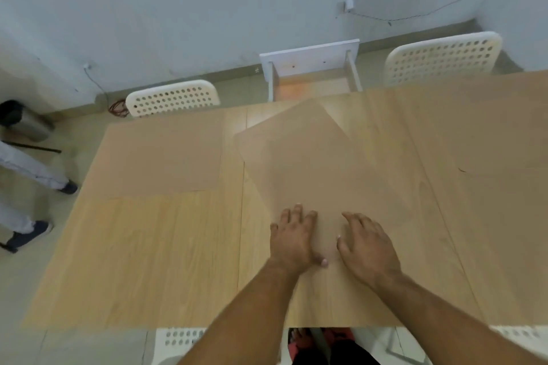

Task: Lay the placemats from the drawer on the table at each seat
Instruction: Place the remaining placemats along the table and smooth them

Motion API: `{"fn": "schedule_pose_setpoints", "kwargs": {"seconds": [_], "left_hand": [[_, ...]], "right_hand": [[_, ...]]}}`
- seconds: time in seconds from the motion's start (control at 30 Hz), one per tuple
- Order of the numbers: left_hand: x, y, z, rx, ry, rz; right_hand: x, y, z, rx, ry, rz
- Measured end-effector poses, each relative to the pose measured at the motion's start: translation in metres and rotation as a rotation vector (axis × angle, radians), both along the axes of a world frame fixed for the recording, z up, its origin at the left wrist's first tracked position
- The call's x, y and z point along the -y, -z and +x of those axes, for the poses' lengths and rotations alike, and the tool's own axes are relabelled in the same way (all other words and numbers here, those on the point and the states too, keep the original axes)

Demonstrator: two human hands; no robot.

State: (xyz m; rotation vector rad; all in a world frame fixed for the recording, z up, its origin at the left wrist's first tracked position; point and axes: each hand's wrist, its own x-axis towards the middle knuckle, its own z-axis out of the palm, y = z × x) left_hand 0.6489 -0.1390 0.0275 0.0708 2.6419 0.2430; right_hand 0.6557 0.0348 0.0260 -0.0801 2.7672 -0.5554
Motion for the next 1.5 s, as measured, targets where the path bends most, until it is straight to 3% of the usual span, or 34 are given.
{"fn": "schedule_pose_setpoints", "kwargs": {"seconds": [0.37,0.6,0.73,0.8,0.93,1.03,1.17,1.27,1.37,1.5], "left_hand": [[0.002,0.002,-0.004,-0.096,0.010,0.001],[0.008,-0.007,-0.031,-0.211,0.003,-0.020],[0.015,-0.012,-0.041,-0.221,-0.020,0.068],[0.017,-0.016,-0.039,-0.246,-0.045,0.172],[0.023,-0.020,-0.031,-0.185,-0.082,0.415],[0.024,-0.026,-0.022,-0.103,-0.038,0.420],[0.027,-0.031,-0.008,0.027,-0.029,0.427],[0.030,-0.036,0.003,-0.076,-0.198,0.499],[0.037,-0.042,0.001,-0.216,-0.649,0.596],[0.058,-0.053,-0.010,-0.004,-1.448,1.175]], "right_hand": [[0.005,-0.013,0.015,-0.065,0.297,-0.133],[0.009,-0.021,0.018,-0.050,0.544,-0.333],[0.011,-0.017,0.010,0.081,0.958,-0.627],[0.015,-0.013,0.004,0.181,1.148,-0.921],[0.021,-0.019,-0.004,0.412,1.061,-1.533],[0.025,-0.028,-0.010,0.445,0.972,-1.620],[0.035,-0.028,-0.019,0.423,1.069,-1.451],[0.034,-0.025,-0.024,0.353,1.102,-1.301],[0.031,-0.029,-0.027,0.350,1.078,-1.278],[0.032,-0.047,-0.032,0.406,0.999,-1.376]]}}
